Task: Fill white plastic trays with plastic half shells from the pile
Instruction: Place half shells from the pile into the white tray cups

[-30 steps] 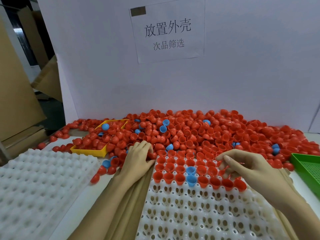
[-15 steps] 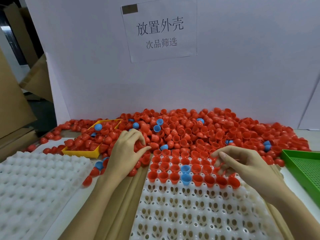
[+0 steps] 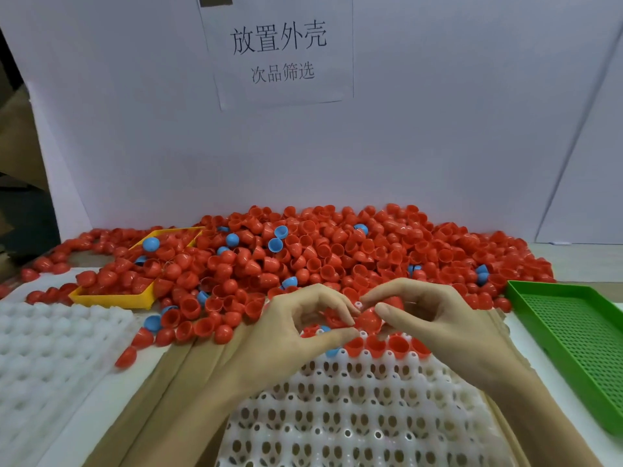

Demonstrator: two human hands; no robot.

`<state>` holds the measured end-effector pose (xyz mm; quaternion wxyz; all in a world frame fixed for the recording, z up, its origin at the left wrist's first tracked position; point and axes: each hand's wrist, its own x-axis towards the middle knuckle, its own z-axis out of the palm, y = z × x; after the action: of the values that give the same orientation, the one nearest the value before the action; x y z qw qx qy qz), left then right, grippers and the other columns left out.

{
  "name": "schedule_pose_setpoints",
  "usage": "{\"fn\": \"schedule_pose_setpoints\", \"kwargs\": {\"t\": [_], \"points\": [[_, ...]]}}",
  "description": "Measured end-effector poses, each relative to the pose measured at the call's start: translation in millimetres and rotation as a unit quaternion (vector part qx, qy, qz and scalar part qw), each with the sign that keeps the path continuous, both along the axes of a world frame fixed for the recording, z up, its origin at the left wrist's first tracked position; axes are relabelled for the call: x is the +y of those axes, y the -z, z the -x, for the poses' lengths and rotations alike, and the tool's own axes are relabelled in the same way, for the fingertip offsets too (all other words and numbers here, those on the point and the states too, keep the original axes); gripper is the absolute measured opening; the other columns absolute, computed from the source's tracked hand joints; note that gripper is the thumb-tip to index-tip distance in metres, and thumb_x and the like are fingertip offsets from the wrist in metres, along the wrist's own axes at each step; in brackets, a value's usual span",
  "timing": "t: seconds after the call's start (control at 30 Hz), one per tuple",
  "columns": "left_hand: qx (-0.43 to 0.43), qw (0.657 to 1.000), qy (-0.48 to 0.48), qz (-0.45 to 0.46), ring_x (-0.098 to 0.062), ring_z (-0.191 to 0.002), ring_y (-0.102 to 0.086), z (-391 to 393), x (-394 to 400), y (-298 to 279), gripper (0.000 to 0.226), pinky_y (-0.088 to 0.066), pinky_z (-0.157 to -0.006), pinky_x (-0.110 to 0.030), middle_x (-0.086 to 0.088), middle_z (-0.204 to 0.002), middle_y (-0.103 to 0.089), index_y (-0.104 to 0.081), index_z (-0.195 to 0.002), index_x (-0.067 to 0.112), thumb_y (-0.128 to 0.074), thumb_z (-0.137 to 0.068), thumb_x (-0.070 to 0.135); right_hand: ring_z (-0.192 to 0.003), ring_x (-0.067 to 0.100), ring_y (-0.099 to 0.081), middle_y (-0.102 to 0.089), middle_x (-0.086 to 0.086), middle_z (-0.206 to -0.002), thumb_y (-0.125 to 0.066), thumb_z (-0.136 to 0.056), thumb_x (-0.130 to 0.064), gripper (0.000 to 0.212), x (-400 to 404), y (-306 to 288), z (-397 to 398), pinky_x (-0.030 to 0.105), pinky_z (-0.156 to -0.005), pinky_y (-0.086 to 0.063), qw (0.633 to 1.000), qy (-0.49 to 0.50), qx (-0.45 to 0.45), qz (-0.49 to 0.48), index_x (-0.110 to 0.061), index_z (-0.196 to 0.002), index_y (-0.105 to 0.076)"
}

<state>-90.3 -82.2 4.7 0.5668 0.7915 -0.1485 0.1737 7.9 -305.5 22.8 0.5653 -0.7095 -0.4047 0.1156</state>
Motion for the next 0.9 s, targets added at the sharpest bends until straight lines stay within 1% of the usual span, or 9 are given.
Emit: {"fn": "schedule_pose_setpoints", "kwargs": {"t": [0.2,0.33,0.4,0.5,0.57,0.63,0.7,0.83,0.9], "points": [[0.009,0.994,-0.107,0.02,-0.014,-0.094,-0.074,-1.8,18.1,-8.8,0.012,-0.057,-0.085,-0.02,0.002,-0.099,-0.077,-0.077,-0.098,0.026,-0.081,-0.087,0.025,-0.089,0.019,-0.079,-0.078,0.005,-0.1,-0.07,-0.096,-0.036,0.019,-5.9,1.7,-5.9,0.023,-0.088,-0.06,0.999,0.036,0.004,-0.025,-0.033,-0.113,-0.078],[-0.011,0.963,-0.271,0.012,-0.01,-0.083,-0.074,-5.6,53.8,-5.7,0.007,-0.058,-0.08,-0.018,0.005,-0.09,-0.078,-0.077,-0.09,0.025,-0.082,-0.084,0.024,-0.097,0.036,-0.075,-0.078,0.01,-0.104,-0.075,-0.092,-0.048,0.022,-11.6,7.5,-15.8,0.042,-0.096,-0.06,0.997,0.078,0.007,-0.013,-0.038,-0.112,-0.077],[-0.037,0.923,-0.377,-0.07,-0.009,-0.079,-0.073,-4.8,80.3,-0.9,0.009,-0.056,-0.075,-0.016,0.007,-0.084,-0.076,-0.076,-0.086,0.022,-0.084,-0.083,0.022,-0.101,0.049,-0.069,-0.074,0.024,-0.103,-0.077,-0.09,-0.055,0.028,-16.3,10.1,-21.8,0.05,-0.092,-0.06,0.995,0.095,0.006,0.003,-0.037,-0.111,-0.078],[-0.045,0.848,-0.468,-0.245,-0.024,-0.085,-0.068,-3.4,114.9,10.2,0.012,-0.051,-0.076,-0.034,-0.003,-0.09,-0.072,-0.074,-0.086,0.013,-0.085,-0.082,0.011,-0.097,0.039,-0.076,-0.074,0.026,-0.1,-0.078,-0.093,-0.042,0.023,-19.5,13.0,-29.2,0.04,-0.09,-0.064,0.993,0.093,0.057,-0.049,-0.022,-0.105,-0.078],[0.005,0.834,-0.461,-0.304,-0.035,-0.093,-0.066,-3.6,125.1,19.0,0.014,-0.05,-0.08,-0.043,-0.011,-0.097,-0.069,-0.075,-0.09,0.007,-0.084,-0.08,0.003,-0.082,0.032,-0.078,-0.076,0.015,-0.091,-0.074,-0.095,-0.034,0.019,-20.1,13.5,-33.0,0.038,-0.075,-0.066,0.988,0.108,0.08,-0.07,-0.016,-0.1,-0.072],[0.093,0.829,-0.44,-0.333,-0.039,-0.104,-0.062,-4.9,126.4,26.1,0.015,-0.049,-0.088,-0.048,-0.015,-0.11,-0.066,-0.077,-0.095,0.007,-0.084,-0.081,0.006,-0.061,0.026,-0.067,-0.071,0.011,-0.079,-0.069,-0.099,-0.033,0.019,-21.2,15.0,-35.4,0.03,-0.053,-0.055,0.988,0.127,0.062,-0.057,-0.015,-0.099,-0.066],[0.125,0.81,-0.432,-0.376,-0.039,-0.115,-0.056,-6.2,120.8,27.1,0.017,-0.047,-0.097,-0.051,-0.017,-0.123,-0.063,-0.079,-0.1,0.007,-0.083,-0.084,0.012,-0.056,0.022,-0.054,-0.063,0.008,-0.073,-0.065,-0.103,-0.031,0.017,-22.4,16.7,-36.8,0.027,-0.049,-0.043,0.99,0.131,0.041,-0.034,-0.014,-0.1,-0.064],[-0.065,0.816,-0.41,-0.403,-0.031,-0.112,-0.057,-6.2,86.1,9.4,0.015,-0.049,-0.1,-0.044,-0.011,-0.116,-0.065,-0.076,-0.101,0.008,-0.079,-0.086,0.008,-0.066,0.015,-0.05,-0.058,0.004,-0.078,-0.054,-0.109,-0.021,0.014,-21.1,15.4,-31.5,0.025,-0.061,-0.044,0.996,0.084,0.036,0.01,-0.016,-0.113,-0.067],[-0.136,0.88,-0.326,-0.318,-0.012,-0.108,-0.061,-3.8,52.5,-3.3,0.017,-0.048,-0.099,-0.025,0.006,-0.112,-0.066,-0.075,-0.107,0.016,-0.074,-0.091,0.015,-0.077,0.013,-0.059,-0.066,0.0,-0.09,-0.051,-0.11,-0.016,0.02,-18.2,13.0,-24.6,0.026,-0.071,-0.05,0.998,0.033,0.043,0.03,-0.018,-0.123,-0.066]]}}
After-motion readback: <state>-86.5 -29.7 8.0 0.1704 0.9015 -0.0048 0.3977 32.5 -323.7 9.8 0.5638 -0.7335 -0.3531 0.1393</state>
